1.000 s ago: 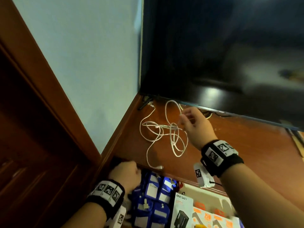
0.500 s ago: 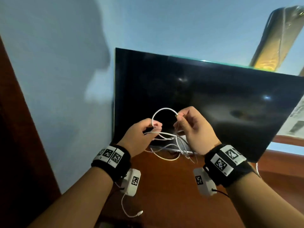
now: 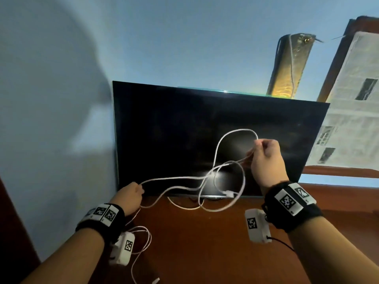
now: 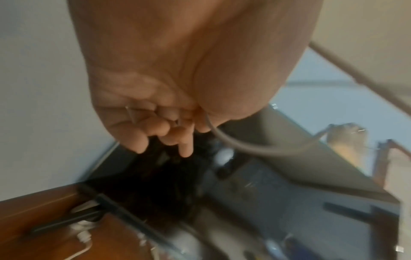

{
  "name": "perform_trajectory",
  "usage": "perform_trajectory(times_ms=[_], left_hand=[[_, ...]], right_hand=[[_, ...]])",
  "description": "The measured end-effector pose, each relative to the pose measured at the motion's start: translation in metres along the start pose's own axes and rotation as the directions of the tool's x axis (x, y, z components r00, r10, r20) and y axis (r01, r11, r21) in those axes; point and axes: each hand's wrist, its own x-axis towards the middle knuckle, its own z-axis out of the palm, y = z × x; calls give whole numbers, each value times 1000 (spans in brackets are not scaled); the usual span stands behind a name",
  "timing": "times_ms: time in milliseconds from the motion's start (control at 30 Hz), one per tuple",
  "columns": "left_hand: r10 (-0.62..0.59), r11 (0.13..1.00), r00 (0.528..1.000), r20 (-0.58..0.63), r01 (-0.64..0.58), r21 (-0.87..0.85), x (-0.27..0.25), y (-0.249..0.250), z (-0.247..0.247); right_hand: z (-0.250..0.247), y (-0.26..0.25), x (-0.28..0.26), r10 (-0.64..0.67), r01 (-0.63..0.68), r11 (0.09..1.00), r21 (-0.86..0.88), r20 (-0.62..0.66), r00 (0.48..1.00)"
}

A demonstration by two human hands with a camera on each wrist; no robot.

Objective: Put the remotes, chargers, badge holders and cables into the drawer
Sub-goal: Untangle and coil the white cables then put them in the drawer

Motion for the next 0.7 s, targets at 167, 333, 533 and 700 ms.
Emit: perform_trajectory(times_ms=[167,333,533,700], left_hand=[[-235,972,961,148,232,39,1,-19,0],[124,814,884,451,169,-556,-36,19,-11],[579,751,742,337,-325,-574,-85,115,-24],[554,749,782,287,-317,-582,-102,143,-15]], right_hand=[[-11,1,-1,56,-56,998,-5,-53,997],[4,0,-18,-10,-11,995,98,216,976],[23,-16,-38,-160,140,987,78,508,847],[20,-16,-37,-227,160,971,175,485,845]])
